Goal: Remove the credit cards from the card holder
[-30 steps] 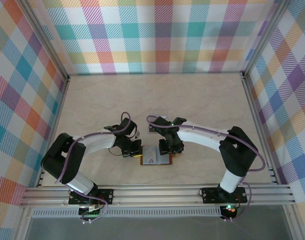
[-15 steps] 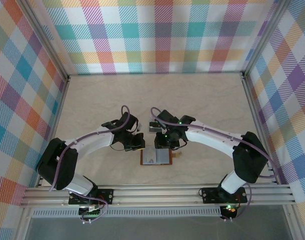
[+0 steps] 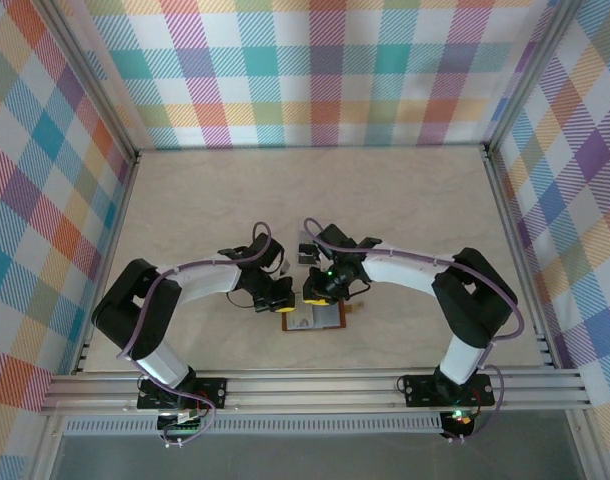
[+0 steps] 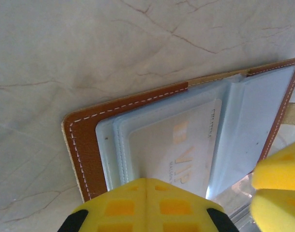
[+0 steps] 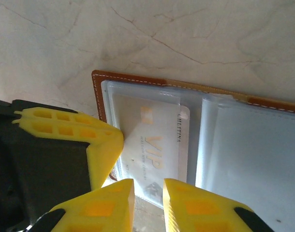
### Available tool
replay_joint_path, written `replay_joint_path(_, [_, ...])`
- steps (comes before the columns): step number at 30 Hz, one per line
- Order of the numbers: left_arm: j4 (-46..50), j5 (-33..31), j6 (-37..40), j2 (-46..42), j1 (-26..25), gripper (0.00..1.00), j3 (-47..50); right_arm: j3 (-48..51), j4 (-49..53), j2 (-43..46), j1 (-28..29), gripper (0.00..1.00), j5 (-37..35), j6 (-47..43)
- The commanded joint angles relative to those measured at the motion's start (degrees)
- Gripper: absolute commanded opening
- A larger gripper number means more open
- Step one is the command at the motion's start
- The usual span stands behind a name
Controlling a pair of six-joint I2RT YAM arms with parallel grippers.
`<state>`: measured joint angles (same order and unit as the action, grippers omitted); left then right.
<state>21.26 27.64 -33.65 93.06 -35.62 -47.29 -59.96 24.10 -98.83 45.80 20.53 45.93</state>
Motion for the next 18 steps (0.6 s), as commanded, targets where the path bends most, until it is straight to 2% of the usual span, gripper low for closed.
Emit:
replay_joint_path(1, [1.58, -1.17, 1.02, 1.86, -0.51, 0.02, 1.62, 0.9, -2.9, -2.06, 0.07, 0.24, 2.78, 1.0])
replay_joint_path(11, [1.75, -1.67, 1.17, 1.69, -0.51, 0.02, 2.43, 2.38, -3.53, -5.72, 0.06, 0.23, 3.01, 0.73])
replay_joint_path(18, [2.13, -2.2, 1.36, 1.58, -0.46, 0.02, 2.41, 3.19, -2.46, -4.26, 0.07, 0.23, 0.67, 0.61])
